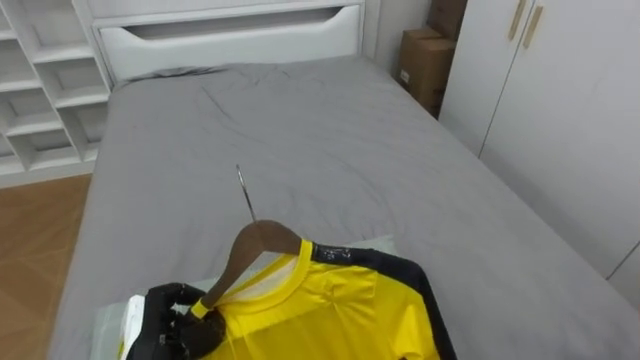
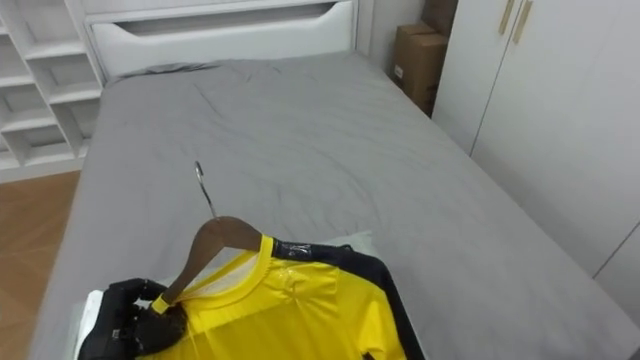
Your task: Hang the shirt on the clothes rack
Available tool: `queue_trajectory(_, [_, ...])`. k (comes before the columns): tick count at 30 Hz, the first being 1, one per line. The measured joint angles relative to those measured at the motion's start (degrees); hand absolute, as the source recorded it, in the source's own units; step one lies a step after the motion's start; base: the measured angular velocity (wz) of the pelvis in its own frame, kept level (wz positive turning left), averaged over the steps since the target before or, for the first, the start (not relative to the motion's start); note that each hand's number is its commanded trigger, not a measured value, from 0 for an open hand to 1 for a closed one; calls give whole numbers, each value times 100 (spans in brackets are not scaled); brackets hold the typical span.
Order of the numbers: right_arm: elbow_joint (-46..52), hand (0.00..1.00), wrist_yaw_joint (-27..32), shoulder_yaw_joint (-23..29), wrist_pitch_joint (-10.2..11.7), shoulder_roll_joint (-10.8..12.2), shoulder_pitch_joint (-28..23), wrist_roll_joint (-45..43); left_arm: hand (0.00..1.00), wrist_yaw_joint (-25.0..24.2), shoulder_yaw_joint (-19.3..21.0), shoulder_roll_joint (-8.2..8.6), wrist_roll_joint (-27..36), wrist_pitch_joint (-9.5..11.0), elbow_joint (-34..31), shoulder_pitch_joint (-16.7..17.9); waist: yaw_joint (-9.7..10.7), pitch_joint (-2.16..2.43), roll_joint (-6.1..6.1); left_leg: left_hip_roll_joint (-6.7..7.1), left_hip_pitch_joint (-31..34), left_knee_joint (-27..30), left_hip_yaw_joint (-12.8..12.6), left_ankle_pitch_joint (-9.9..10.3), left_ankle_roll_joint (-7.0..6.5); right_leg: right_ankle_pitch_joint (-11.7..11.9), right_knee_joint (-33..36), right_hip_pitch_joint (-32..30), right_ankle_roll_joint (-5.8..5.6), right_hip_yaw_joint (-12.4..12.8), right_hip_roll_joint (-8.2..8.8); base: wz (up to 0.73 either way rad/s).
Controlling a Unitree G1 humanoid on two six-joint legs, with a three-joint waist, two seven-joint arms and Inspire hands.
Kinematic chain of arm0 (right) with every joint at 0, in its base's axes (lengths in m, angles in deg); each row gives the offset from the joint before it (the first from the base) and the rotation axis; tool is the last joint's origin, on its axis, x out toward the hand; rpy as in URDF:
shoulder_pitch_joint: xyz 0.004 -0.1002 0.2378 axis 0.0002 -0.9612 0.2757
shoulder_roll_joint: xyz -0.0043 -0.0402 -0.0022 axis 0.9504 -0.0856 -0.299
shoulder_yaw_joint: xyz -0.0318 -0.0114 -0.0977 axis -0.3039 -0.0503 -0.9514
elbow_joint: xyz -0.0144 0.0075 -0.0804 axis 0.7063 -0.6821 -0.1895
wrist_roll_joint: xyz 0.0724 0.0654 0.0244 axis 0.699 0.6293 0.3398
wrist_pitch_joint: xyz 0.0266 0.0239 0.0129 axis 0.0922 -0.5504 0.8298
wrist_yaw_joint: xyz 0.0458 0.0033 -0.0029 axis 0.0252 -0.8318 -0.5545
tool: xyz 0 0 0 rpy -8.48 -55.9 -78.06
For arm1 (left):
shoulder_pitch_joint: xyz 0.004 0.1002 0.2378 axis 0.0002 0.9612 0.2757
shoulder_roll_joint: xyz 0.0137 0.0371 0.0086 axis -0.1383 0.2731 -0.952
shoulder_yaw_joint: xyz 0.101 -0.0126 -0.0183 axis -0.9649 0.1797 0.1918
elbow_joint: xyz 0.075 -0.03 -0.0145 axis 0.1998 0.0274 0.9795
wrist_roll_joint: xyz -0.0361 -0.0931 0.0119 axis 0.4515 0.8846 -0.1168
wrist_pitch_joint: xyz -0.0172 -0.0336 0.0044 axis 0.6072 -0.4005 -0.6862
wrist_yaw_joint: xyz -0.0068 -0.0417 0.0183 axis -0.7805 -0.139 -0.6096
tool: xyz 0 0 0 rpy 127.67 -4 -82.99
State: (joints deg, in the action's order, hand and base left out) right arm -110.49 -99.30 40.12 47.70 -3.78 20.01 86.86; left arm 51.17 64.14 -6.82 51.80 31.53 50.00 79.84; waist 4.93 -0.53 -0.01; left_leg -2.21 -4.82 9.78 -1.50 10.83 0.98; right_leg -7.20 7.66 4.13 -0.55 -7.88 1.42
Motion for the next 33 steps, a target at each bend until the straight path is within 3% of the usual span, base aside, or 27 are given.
queue_trajectory(6, [58, 0, 623, 96, 41, -93, 26, -206, 100, 132, -2, -70, 6, 45, -126, -6, -3, 2, -39, 6, -35, 3, -9, 0, 0, -3, 10, 16, 0, 0, 10, 0])
queue_trajectory(10, [323, 0, 1136, 495, 41, -219, 26, -589, 100, 399, -2, -124, 3, 54, -137, -7, 7, -5, -94, 13, -85, -3, -1, 0, 0, -43, 12, 71, -11, -5, 12, 0])
queue_trajectory(16, [1682, 0, 2046, 982, 55, -337, 20, -1162, 100, 687, -2, -177, -2, 188, -421, -11, -5, -5, -137, 12, -77, 0, -10, 0, 0, -45, 49, 43, -10, 10, 13, 0])
queue_trajectory(24, [4570, 0, 3134, 1070, 372, -345, -280, -2671, 100, 689, -5, -210, -21, 218, -664, -13, -66, 31, -93, 12, -92, 6, 8, 0, 0, -44, 35, 74, -8, -14, 16, 1])
queue_trajectory(26, [4868, 0, 3311, 1058, 480, -343, -369, -2985, 100, 689, -5, -208, -37, 217, -794, -13, -84, 38, -83, 8, -138, -2, 9, 0, 0, -42, 57, 100, -6, -15, 15, 0])
queue_trajectory(33, [5357, 0, 3628, 930, 484, -347, -600, -3658, 100, 471, -5, -153, -106, 156, -1198, 21, -241, 44, -69, -1, -206, -24, -35, 1, 1, -44, 107, 143, -8, -3, 16, -1])
